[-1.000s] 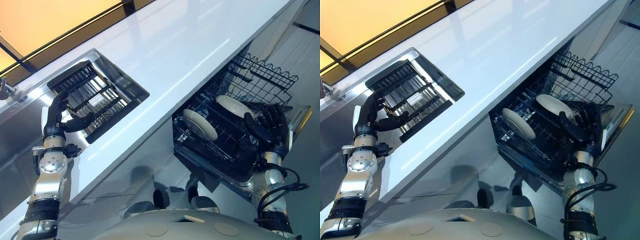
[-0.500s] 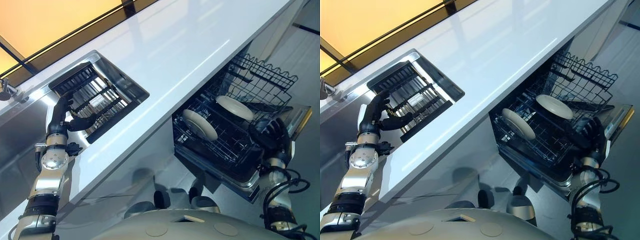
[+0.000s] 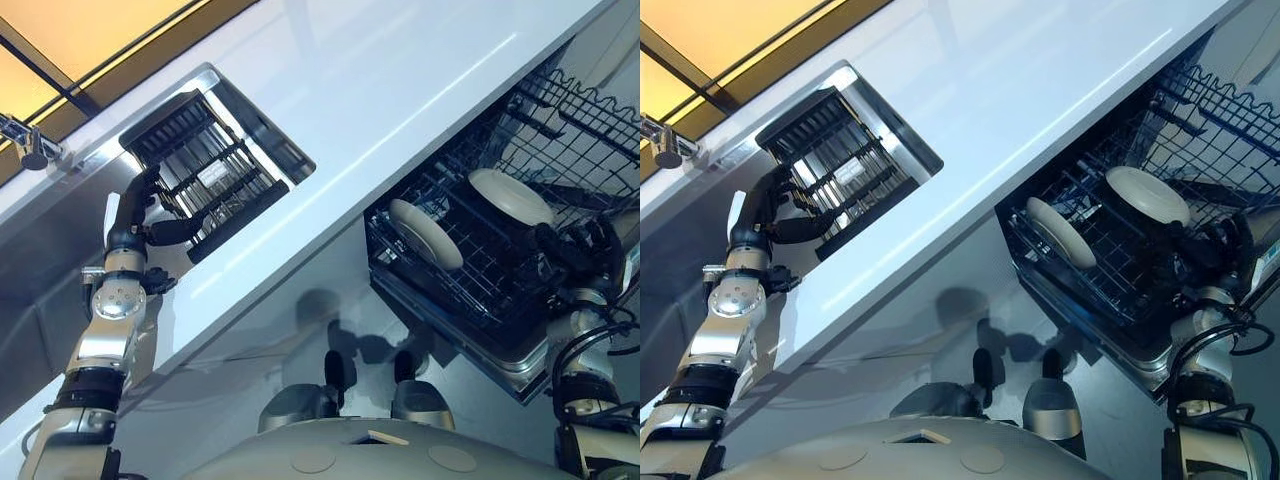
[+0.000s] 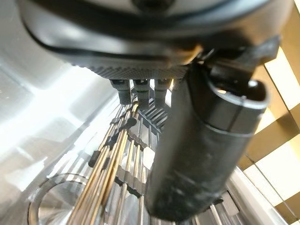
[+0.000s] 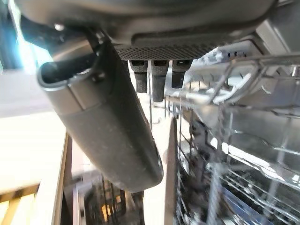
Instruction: Pick up plates and place into dishwasher.
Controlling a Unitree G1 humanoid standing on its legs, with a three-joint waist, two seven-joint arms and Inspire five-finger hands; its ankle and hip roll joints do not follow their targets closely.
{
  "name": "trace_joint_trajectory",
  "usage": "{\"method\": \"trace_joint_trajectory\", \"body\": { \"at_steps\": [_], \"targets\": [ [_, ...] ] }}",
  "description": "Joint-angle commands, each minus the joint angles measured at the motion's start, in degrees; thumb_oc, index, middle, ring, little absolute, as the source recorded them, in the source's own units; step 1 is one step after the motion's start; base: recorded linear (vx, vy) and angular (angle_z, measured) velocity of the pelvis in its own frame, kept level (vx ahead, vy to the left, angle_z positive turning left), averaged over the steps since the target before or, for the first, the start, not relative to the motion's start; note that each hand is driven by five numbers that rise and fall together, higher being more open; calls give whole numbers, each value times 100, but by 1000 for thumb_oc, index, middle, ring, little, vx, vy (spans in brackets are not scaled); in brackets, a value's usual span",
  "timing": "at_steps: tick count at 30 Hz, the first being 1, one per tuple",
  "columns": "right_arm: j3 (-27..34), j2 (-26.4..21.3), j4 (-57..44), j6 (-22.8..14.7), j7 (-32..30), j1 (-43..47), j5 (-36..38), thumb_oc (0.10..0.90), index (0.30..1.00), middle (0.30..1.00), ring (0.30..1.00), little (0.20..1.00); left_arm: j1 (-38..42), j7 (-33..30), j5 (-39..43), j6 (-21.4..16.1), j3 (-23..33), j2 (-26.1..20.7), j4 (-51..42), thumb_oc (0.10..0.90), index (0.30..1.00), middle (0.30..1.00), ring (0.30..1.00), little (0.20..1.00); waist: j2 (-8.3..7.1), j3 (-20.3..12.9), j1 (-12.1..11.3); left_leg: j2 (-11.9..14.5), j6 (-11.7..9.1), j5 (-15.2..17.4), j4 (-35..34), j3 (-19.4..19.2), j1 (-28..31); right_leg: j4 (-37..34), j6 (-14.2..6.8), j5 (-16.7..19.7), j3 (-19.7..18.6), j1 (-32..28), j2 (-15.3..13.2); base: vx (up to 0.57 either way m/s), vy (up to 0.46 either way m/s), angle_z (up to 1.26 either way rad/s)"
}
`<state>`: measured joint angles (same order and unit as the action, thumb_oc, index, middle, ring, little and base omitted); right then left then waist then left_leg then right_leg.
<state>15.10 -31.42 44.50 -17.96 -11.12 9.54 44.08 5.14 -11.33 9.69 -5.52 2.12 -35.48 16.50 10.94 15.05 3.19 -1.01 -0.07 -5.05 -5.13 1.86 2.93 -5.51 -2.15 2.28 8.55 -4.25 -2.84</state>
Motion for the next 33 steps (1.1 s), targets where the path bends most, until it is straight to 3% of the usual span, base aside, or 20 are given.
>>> {"method": "trace_joint_trajectory", "body": {
  "at_steps": [1, 7, 11, 15, 23, 26, 31, 33],
  "targets": [
    [39, -190, 75, -315, -767, 540, 329, 800, 900, 900, 900, 900, 698, -346, 177, -378, 70, -596, 25, 800, 900, 900, 900, 900, -59, 172, -253, -261, -36, 561, 248, -26, -136, 1141, 35, -948, -50, 580, 229, -7, -20, 7],
    [50, 44, -136, -461, -1168, 522, 490, 800, 900, 900, 900, 900, 604, -455, 162, -345, 4, -511, -121, 800, 900, 900, 900, 900, -41, 228, -284, -277, -23, 554, 282, 19, -184, 1181, 85, -959, -19, 617, 232, 12, 1, 3],
    [-53, 209, -484, -922, -1445, 518, 182, 800, 900, 900, 900, 900, 553, -463, 160, -373, 8, -448, -148, 800, 900, 900, 900, 900, -39, 263, -286, -293, 6, 563, 289, 18, -225, 1191, 107, -954, -19, 672, 240, 2, 3, 1],
    [-148, 428, -666, -976, -1162, 470, 99, 800, 900, 900, 900, 900, 515, -455, 140, -506, 8, -354, -25, 800, 900, 900, 900, 900, -60, 249, -285, -320, 36, 590, 288, -8, -229, 1191, 96, -947, -36, 692, 241, 8, 8, -1],
    [-554, 547, -651, 417, 2518, 271, 1744, 800, 900, 900, 900, 900, 482, -251, 63, -468, 133, -354, -48, 800, 900, 900, 900, 900, -159, 257, -311, -340, 71, 599, 300, -26, -207, 1224, 94, -925, 3, 689, 217, 27, 5, -3],
    [-711, 547, -772, 1424, 3963, 272, 3012, 800, 900, 900, 900, 900, 579, -58, 103, -425, 189, -506, 12, 800, 900, 900, 900, 900, -255, 273, -356, -330, 85, 616, 323, -11, -211, 1213, 61, -896, 58, 666, 194, 24, -57, -4],
    [-1294, 797, -1382, 2276, 4911, 671, 4367, 800, 900, 900, 900, 900, 845, 18, 141, -407, 20, -609, 194, 800, 900, 900, 900, 900, -357, 278, -468, -332, 108, 649, 354, 21, -219, 1147, 27, -855, 133, 610, 160, 8, -22, -1],
    [-1605, 977, -1757, 2288, 4927, 991, 4720, 800, 900, 900, 900, 900, 1012, 3, 141, -365, -94, -611, 279, 800, 900, 900, 900, 900, -385, 276, -518, -335, 121, 670, 383, 24, -228, 1121, 19, -840, 162, 591, 141, 0, 0, 0]
  ]
}}
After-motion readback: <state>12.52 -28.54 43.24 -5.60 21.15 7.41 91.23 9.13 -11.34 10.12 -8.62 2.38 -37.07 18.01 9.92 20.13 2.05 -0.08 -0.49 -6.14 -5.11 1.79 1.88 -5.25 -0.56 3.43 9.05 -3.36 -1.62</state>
